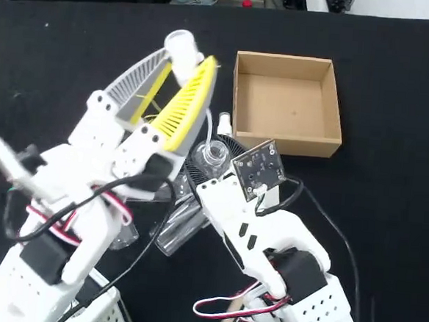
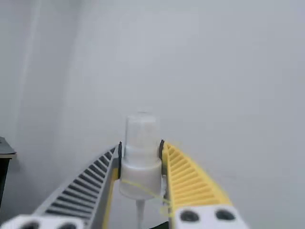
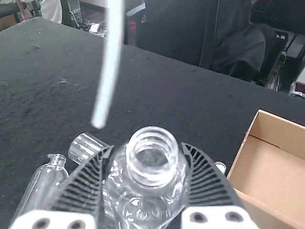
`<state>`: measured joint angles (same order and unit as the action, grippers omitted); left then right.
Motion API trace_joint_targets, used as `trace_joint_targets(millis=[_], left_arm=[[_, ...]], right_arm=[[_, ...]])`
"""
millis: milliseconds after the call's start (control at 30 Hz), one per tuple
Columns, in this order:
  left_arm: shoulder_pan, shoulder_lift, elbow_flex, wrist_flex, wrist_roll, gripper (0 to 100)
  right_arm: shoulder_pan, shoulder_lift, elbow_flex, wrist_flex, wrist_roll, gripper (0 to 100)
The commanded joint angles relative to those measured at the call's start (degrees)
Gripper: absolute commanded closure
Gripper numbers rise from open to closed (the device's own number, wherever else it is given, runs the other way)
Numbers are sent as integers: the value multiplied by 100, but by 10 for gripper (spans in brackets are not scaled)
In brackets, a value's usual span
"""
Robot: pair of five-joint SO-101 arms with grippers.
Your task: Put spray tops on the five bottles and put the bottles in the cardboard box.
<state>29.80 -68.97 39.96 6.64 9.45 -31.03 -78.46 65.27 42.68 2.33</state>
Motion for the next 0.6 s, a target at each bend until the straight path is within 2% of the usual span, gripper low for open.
trace_joint_targets(millis=[0, 267, 567], left_arm=[[57, 290, -330, -123, 70, 898], [57, 536, -444, -325, 70, 898], [453, 721, -233, -563, 26, 898]], right_arm=[[-79, -31, -31, -158, -9, 913], [-70, -31, -22, -158, -9, 913], [-62, -57, -22, -123, -9, 913]])
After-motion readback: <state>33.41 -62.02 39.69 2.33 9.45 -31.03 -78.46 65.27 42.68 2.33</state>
